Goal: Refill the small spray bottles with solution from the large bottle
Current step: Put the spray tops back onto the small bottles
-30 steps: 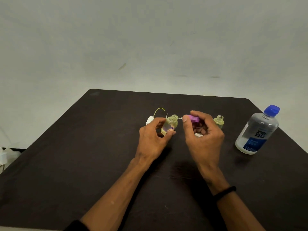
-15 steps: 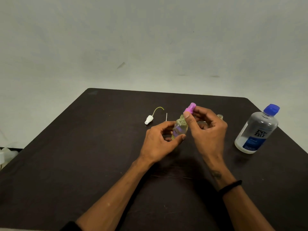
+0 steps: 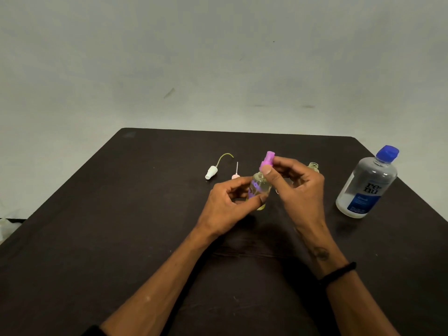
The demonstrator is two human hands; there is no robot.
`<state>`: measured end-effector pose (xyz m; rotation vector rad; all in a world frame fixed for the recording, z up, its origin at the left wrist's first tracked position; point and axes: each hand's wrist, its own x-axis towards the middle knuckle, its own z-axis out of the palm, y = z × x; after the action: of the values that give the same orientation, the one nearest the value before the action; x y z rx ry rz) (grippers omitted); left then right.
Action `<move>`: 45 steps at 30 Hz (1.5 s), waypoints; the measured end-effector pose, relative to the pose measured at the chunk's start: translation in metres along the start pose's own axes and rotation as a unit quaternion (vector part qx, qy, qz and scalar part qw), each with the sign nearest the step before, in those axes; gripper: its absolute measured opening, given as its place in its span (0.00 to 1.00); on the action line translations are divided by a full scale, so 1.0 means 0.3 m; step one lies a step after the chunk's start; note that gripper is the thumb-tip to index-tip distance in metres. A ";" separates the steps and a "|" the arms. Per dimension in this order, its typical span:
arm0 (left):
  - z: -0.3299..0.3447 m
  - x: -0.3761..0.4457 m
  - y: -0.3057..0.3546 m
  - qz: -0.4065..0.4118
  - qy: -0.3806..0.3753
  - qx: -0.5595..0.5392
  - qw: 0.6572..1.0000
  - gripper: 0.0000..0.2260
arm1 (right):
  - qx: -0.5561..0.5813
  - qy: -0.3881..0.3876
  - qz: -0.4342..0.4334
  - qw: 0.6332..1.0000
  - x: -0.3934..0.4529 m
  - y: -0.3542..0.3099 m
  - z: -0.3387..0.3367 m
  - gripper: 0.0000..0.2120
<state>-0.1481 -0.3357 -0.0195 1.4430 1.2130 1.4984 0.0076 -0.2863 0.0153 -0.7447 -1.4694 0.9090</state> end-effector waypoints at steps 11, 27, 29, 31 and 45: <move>0.006 -0.005 0.026 -0.025 -0.010 -0.085 0.996 0.18 | 0.053 -0.001 0.031 0.998 0.001 -0.011 0.002 0.17; 0.000 -0.011 0.030 -0.114 -0.071 -0.192 0.972 0.17 | 0.176 -0.101 0.142 0.969 0.012 -0.018 -0.040 0.17; 0.000 -0.011 0.030 -0.115 -0.072 -0.191 0.972 0.18 | 0.171 -0.094 0.146 0.970 0.011 -0.012 -0.039 0.20; 0.000 -0.011 0.030 -0.116 -0.076 -0.192 0.972 0.17 | 0.180 -0.085 0.149 0.969 0.011 -0.007 -0.039 0.20; -0.002 -0.014 0.040 -0.117 -0.108 -0.218 0.963 0.17 | 0.211 -0.128 0.185 0.951 0.011 -0.033 -0.045 0.20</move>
<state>-0.1467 -0.3435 -0.0093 1.0920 0.8229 1.3056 0.0213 -0.2868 0.0256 -0.6033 -1.3045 1.6009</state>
